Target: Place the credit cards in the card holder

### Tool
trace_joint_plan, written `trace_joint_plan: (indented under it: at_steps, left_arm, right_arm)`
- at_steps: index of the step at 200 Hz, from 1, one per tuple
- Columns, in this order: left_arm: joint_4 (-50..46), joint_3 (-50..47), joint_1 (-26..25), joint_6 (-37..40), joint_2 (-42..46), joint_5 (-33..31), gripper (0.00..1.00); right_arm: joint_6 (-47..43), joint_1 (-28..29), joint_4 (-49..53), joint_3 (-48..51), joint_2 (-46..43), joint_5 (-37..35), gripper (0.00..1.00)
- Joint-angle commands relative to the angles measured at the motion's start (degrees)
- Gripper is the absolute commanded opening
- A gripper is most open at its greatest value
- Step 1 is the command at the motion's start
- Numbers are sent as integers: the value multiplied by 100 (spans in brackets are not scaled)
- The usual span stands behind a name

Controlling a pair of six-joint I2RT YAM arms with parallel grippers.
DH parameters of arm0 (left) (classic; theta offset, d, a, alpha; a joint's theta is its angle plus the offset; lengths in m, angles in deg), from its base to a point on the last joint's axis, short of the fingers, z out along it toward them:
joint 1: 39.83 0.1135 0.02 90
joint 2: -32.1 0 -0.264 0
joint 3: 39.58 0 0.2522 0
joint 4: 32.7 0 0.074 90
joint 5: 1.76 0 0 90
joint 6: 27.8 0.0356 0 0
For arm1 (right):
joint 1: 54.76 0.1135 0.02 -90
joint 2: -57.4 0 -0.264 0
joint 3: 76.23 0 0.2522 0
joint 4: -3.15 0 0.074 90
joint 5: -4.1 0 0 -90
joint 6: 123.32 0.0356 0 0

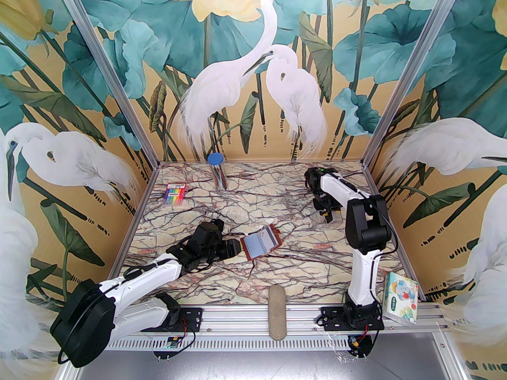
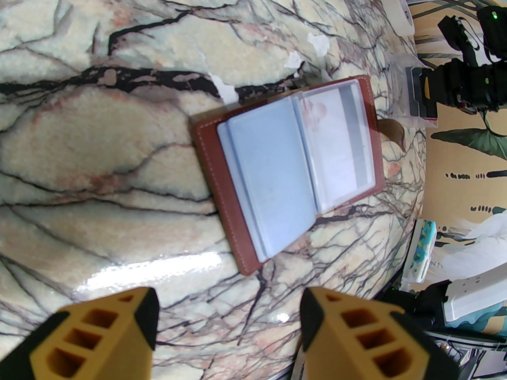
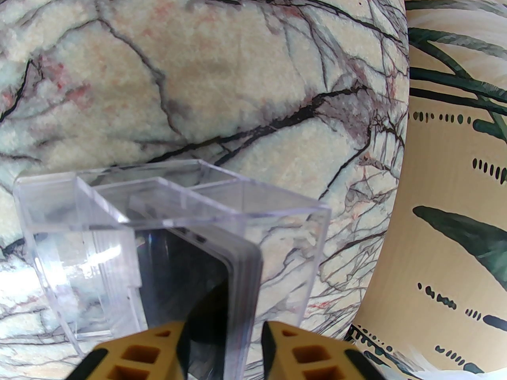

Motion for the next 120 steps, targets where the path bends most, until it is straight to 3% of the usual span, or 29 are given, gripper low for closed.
trace_joint_plan:
  at_steps: [1,120]
  left_arm:
    - [52,49,34,-49,-71,118,64]
    - [88,3,37,-67,-97,127,64]
  right_arm:
    - [11,-24,124,-90,14,-251,34]
    - [89,-25,213,-124,-224,-466,31]
